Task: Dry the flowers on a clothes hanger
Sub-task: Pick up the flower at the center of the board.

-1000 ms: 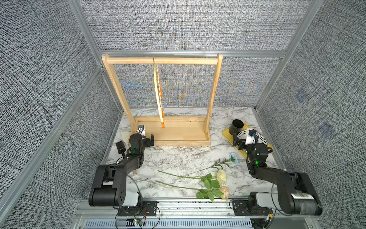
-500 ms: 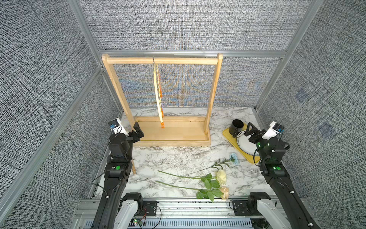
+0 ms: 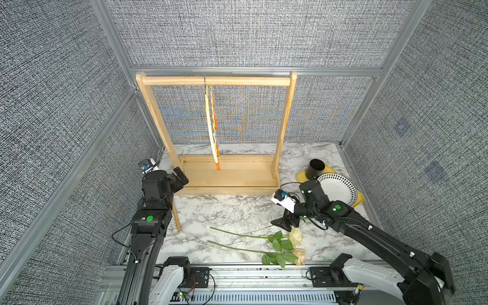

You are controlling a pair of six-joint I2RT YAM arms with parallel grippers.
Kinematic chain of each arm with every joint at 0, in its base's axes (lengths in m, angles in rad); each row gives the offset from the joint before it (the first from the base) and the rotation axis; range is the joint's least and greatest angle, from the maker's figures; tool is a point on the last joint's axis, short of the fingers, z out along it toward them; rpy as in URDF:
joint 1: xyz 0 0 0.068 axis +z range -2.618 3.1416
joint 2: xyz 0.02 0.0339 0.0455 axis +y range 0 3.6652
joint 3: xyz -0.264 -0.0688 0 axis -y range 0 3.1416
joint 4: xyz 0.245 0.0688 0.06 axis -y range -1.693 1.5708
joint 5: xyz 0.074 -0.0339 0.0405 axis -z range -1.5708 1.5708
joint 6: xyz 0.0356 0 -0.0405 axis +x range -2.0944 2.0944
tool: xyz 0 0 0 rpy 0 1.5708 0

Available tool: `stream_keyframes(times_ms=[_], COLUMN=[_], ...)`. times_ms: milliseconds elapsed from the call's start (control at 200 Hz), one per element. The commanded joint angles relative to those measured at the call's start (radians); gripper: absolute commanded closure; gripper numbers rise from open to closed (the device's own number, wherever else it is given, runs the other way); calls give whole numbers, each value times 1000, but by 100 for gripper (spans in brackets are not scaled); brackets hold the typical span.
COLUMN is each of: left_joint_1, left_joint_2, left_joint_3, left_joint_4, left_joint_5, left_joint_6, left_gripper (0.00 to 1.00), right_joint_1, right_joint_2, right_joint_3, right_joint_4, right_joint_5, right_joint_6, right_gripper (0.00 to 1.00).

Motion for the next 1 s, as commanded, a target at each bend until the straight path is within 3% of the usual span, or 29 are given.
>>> stream_keyframes(times_ms=[0,50,175,230,295,496,671,831,996], left_joint_1=[4,5,6,7,7,7,7,6,7], left_joint_2=[6,8,10,11,15,25,40,39,10], left_joint_3=[-9,-18,-25,-32,-42,-52,-48,-41,-8], left_joint_4=[-73,-70,-82,-80,-81,-69,-64,-79,-78], left_joint_5=[-74,-69,-61,-62,-58,-30,8,22,73], left_joint_6=[-79,-94,-137,-141,-148,-154,-143,-137,-100], left_gripper=[0,0,0,0,1,0,0,0,0], right_joint_1=[59,63,61,63,63,61,55,55,50], right_joint_2=[73,101,217,285,353,484,572,604,520], right_joint_3=[6,6,62,73,89,128,163,189,206], right_joint_4=[-138,-117,-114,-121,-118,-99,-104,-121,-86], right_joint_5=[164,232,336,393,461,491,454,434,412], right_joint_6=[-242,-237,-256,-277,-279,-271,-278,-310,-336], right_gripper=[17,22,24,32,34,38,64,95,100])
